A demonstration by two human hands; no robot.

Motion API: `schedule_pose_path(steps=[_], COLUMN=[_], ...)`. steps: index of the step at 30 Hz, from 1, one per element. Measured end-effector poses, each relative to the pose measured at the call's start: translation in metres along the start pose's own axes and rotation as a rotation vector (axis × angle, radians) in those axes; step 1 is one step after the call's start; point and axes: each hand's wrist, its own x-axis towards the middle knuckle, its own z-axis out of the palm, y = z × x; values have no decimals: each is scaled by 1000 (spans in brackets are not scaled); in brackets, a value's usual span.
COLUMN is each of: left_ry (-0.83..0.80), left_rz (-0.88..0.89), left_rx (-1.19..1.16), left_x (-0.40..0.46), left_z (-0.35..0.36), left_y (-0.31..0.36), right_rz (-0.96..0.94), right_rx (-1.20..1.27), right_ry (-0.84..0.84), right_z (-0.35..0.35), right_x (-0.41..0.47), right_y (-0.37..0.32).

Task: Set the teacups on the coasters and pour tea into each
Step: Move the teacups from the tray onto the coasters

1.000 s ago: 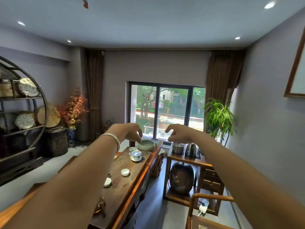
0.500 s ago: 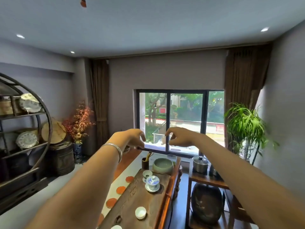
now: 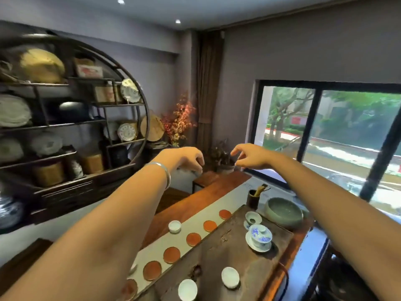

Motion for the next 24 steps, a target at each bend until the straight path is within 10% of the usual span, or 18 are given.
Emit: schedule_pose_path(steps=[13, 24], left_ry=[82, 228], left_rz=[-551, -629], left_rx=[-187, -716], left_x=[33, -43], left_z=[90, 278], left_y=[-82, -37], right_rz=[-467, -523], right_rx=[-44, 135], right_ry=[-338, -585], right_z=[98, 254], right_x=[179, 114], right_y=[14, 89])
